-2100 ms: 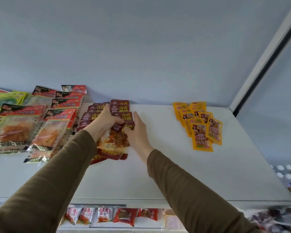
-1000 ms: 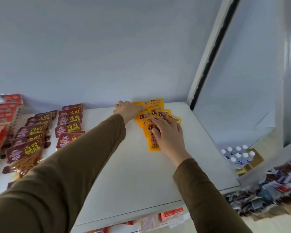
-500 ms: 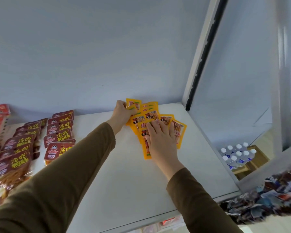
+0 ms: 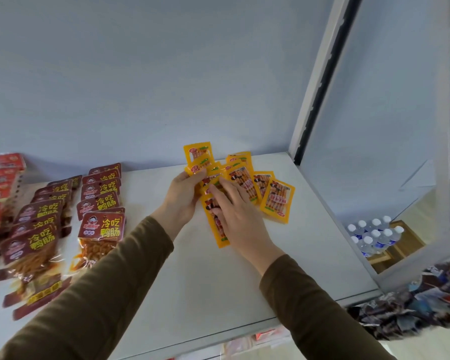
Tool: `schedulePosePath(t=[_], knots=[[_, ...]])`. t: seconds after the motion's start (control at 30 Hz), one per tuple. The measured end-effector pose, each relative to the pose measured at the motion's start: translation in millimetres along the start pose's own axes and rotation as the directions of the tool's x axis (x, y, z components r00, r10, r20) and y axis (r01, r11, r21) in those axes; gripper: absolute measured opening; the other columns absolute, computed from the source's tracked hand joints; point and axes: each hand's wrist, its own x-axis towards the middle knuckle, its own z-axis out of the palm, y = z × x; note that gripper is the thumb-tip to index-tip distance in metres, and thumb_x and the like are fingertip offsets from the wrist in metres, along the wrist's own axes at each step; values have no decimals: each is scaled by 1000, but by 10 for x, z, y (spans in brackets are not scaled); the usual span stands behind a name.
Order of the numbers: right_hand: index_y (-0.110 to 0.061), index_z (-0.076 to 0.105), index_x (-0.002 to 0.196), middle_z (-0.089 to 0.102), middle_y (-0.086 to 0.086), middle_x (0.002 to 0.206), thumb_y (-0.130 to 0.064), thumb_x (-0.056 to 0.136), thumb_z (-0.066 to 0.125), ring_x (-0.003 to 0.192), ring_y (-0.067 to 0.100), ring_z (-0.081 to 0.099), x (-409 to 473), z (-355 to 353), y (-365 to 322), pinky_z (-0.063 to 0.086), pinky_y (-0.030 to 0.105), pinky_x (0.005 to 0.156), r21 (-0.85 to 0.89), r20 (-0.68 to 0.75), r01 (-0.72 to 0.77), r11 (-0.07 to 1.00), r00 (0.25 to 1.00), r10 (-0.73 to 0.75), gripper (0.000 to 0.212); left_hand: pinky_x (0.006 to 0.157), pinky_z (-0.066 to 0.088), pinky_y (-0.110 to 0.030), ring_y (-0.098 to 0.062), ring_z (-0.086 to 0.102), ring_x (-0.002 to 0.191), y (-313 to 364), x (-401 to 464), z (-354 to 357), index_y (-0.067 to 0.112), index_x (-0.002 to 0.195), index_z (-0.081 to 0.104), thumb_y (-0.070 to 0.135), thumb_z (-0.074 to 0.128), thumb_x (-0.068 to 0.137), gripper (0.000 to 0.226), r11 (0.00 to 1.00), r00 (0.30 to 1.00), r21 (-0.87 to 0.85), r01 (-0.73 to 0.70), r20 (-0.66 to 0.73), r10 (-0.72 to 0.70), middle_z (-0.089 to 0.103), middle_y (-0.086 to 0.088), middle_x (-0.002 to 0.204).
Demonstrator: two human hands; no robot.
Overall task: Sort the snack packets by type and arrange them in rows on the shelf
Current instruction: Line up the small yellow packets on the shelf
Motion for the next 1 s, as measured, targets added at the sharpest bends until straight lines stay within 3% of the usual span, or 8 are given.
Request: schedulePosePath(t=[0.13,0.23,0.33,0.53,0.67,0.8,0.93,1.0], knots=[[-14,45,148,38,7,155,-28,106,48,143,27,33,24,49,-72,37,39,117,121,10,-7,993,1000,6,45,97,57,-50,-37,69,115,-81,-131,-21,1,136,49,8,57,103,35,993,995,68,-97,42,94,68,-21,128],[-16,34,154,28,6,162,-30,102,57,149,23,24,66,50,-121,23,30,119,287,14,-136,948,990,138,59,87,61,-45,-34,71,110,-80,-198,-60,5,138,48,9,57,103,36,987,991,97,-131,11,131,70,-17,127],[-21,25,156,34,3,159,-39,94,69,146,16,33,75,19,-130,30,25,114,430,71,-293,854,954,291,78,72,61,-38,-26,75,97,-37,-231,-74,10,136,51,11,60,102,35,988,992,111,-112,-53,118,73,-11,121],[-30,38,148,61,-18,122,-40,86,78,100,-7,65,235,54,-397,52,23,87,731,350,-531,428,831,433,75,83,63,-49,-38,72,106,119,-277,-211,3,135,48,7,62,100,38,991,985,122,-48,-161,67,70,-21,123],[-27,46,142,68,-12,109,-22,90,74,96,4,69,386,204,-738,55,24,81,806,412,-537,250,811,415,60,83,62,-52,-41,72,104,326,-265,-465,0,132,55,5,58,100,32,980,976,197,5,-216,39,70,-24,121],[-34,41,139,60,-18,104,-25,94,68,103,10,65,427,320,-1035,52,30,89,720,425,-548,426,833,354,53,83,62,-52,-38,75,96,516,-205,-759,3,125,62,5,61,98,27,925,963,376,48,-264,58,74,-22,111],[-24,31,147,61,-3,127,-40,97,55,125,23,44,269,436,-1181,41,41,100,324,343,-414,851,889,302,58,66,64,-40,-28,74,92,558,-208,-935,16,146,35,8,70,94,64,826,951,552,113,-301,71,69,-12,116],[-20,31,150,54,-1,142,-44,97,51,131,26,39,236,451,-1230,35,44,104,224,307,-360,906,908,285,61,65,64,-38,-28,70,98,560,-218,-987,25,153,20,8,71,93,80,791,942,600,119,-321,102,64,-11,121]])
